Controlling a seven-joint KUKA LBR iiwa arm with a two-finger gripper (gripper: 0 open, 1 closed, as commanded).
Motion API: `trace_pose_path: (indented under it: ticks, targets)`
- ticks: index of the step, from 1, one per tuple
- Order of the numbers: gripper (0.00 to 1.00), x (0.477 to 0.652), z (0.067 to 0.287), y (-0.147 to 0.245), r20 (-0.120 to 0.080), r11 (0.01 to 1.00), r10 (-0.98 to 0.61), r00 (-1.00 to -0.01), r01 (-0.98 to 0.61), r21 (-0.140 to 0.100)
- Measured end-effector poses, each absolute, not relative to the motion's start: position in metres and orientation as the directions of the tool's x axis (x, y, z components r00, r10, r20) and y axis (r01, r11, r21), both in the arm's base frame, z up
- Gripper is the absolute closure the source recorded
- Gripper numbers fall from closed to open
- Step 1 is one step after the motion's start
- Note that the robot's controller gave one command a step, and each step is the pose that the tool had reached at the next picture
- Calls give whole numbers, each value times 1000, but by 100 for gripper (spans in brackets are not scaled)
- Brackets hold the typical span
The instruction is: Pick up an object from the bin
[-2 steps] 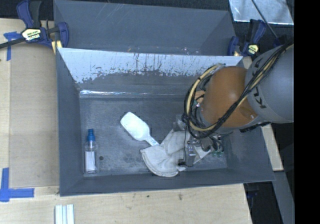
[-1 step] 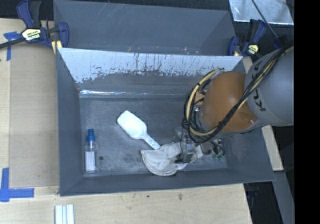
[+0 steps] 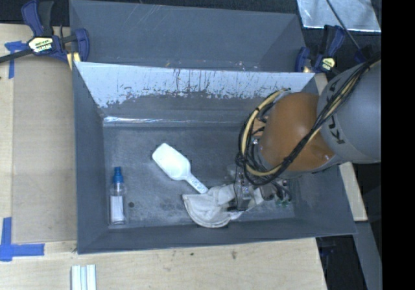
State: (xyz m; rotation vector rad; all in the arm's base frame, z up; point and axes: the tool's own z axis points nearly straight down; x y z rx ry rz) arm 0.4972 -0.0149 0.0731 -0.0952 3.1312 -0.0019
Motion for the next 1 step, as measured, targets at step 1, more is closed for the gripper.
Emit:
trace_pose_path:
  ticks: [1]
  targets:
    - [100,511,189,-42,-2,998,-66,-998,-66,-1]
